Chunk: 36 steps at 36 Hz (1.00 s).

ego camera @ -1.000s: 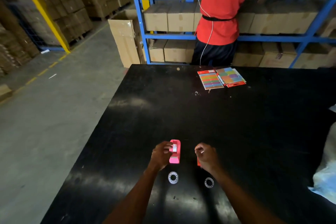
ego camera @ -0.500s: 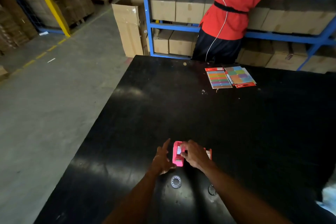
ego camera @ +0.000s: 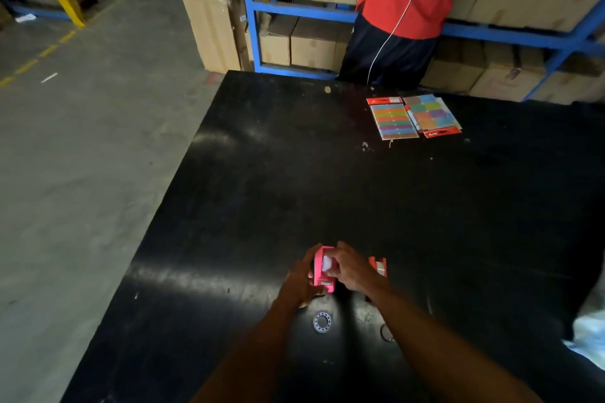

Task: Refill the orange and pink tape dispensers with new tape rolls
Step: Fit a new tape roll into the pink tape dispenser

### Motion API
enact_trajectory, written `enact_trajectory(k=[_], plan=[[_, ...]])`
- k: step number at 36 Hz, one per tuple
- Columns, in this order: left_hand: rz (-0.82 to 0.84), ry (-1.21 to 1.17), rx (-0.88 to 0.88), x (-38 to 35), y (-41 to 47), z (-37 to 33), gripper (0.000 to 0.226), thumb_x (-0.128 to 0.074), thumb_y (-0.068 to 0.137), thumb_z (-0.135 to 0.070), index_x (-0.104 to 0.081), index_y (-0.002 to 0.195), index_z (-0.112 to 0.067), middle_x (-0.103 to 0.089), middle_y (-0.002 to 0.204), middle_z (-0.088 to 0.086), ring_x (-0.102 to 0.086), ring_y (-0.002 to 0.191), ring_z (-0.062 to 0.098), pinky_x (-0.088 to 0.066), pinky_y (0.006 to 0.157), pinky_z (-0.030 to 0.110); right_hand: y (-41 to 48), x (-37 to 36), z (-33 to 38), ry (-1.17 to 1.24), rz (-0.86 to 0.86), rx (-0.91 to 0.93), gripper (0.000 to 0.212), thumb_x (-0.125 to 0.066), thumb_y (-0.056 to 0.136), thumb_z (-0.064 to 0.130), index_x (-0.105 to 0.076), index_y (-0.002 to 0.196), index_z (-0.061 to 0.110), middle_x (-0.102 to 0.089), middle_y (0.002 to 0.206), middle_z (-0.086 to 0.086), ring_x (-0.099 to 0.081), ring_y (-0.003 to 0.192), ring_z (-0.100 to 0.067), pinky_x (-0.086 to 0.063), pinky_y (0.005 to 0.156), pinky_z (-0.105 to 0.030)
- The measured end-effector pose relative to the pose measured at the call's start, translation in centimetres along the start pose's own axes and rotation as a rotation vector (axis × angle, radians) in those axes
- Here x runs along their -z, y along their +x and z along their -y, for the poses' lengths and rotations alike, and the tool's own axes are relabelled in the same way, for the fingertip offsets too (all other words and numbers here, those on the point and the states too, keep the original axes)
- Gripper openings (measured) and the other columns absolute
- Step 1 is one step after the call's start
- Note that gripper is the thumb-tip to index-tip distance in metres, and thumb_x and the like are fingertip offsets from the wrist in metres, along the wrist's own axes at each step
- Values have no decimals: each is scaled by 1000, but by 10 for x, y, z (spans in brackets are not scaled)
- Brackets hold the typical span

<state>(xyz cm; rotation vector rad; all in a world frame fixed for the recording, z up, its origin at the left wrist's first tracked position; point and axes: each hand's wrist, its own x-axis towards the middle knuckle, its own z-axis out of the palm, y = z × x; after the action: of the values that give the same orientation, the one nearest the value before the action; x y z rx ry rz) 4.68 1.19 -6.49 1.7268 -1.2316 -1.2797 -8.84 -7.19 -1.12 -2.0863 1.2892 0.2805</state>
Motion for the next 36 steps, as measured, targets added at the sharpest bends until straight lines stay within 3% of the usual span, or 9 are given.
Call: enact_trajectory(k=[7,9,12,16,19,24,29,33,36], plan=[[75,76,-21,2,2,0,119,-78,51,-38,-15,151,-29,-55,138,10,-56,124,29,-49,101,50,-17,9,-5,15,-20,38,47,-71,86,21,-59,132,18,-56,122,-7,-55,117,-23,-40,98,-29],[-14,84,23,2,-3,-1,111,-77,60,-33,-14,151,-34,-49,135,8,-59,114,27,-52,97,42,-24,11,-4,11,-42,37,45,-70,86,19,-60,130,15,-57,125,-9,-55,119,-24,-39,101,-29],[-222,-45,51,-1,-18,-7,69,-70,80,-15,-38,141,-26,-54,123,6,-61,91,13,-49,77,11,-27,8,-3,41,-70,30,43,-71,85,19,-62,127,14,-58,126,-10,-55,120,-26,-40,101,-29],[-254,-198,87,-2,-32,-23,24,-65,90,-22,-65,114,-22,-68,110,12,-70,96,27,-59,82,38,-31,6,6,67,-87,32,39,-68,86,17,-64,124,14,-60,117,-7,-58,116,-23,-38,92,-20],[-270,-226,102,-3,-32,-26,36,-66,82,-42,-73,108,-18,-77,99,7,-74,87,15,-61,81,36,-36,6,14,100,-122,63,32,-64,90,13,-64,122,9,-58,107,-3,-57,114,-20,-30,85,-11],[-297,-243,80,-5,-32,-24,20,-68,86,-4,-74,105,0,-76,91,12,-65,63,-12,-50,64,6,-47,2,17,148,-142,34,25,-66,88,15,-65,112,7,-63,116,-12,-59,110,-25,-33,82,-15],[-260,-215,35,-9,-39,-22,18,-70,86,-9,-76,103,-10,-76,89,0,-65,68,-13,-52,67,11,-59,4,15,185,-135,28,17,-65,86,11,-66,103,8,-60,97,5,-57,95,-16,-36,74,-8],[-231,-261,24,-12,-42,-24,14,-69,85,-4,-75,98,-4,-74,79,2,-66,64,-8,-52,64,12,-64,-3,9,236,-107,-44,18,-67,86,24,-64,103,21,-65,104,2,-62,94,-12,-50,83,-25],[-245,-278,13,-10,-41,-21,9,-70,85,-4,-76,91,-5,-76,80,6,-69,68,0,-55,67,20,-64,-5,1,269,-113,-52,12,-69,83,29,-66,93,25,-69,96,7,-64,88,-7,-52,79,-25]])
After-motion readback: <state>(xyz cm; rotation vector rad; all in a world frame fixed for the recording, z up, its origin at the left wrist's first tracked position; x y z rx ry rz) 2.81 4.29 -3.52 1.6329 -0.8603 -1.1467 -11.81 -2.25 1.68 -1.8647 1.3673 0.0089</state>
